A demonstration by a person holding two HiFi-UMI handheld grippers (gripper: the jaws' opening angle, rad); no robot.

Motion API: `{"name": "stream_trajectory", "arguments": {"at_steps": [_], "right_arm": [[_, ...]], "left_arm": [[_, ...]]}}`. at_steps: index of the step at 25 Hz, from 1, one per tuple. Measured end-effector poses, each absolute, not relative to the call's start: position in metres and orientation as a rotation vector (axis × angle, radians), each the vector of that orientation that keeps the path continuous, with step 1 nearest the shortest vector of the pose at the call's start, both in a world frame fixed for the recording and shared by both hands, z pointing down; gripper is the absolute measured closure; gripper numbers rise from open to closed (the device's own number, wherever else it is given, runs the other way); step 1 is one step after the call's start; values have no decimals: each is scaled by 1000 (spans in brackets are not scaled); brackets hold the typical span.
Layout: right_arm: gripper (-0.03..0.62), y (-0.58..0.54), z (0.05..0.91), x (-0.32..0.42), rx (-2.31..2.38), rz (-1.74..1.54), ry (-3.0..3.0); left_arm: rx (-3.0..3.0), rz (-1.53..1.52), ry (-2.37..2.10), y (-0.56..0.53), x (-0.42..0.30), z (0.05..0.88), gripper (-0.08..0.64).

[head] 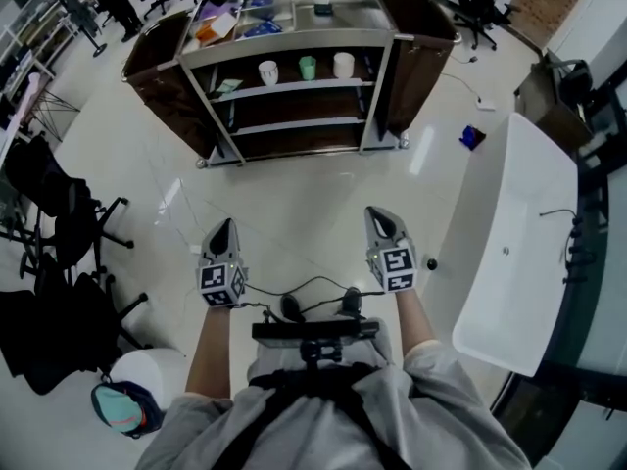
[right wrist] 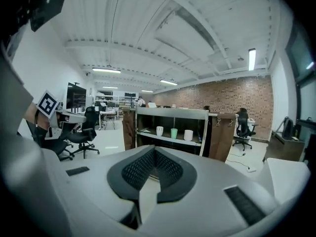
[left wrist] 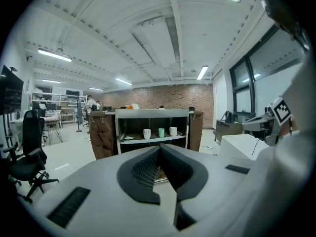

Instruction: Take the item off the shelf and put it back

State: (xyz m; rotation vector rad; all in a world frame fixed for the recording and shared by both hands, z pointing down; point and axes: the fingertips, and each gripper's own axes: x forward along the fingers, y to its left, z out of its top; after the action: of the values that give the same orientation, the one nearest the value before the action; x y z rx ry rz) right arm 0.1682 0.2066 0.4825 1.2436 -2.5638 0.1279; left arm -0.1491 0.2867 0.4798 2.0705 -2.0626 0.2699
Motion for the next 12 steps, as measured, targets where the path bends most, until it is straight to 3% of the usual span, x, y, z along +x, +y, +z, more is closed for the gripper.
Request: {"name": "stream_trajectory", "arguments": {"at_steps": [12], "right_arm": [[583,189,478,195,1238,198,-2618]], "left_arm": [[2034,207,-2115,269,-114,458,555]]}}
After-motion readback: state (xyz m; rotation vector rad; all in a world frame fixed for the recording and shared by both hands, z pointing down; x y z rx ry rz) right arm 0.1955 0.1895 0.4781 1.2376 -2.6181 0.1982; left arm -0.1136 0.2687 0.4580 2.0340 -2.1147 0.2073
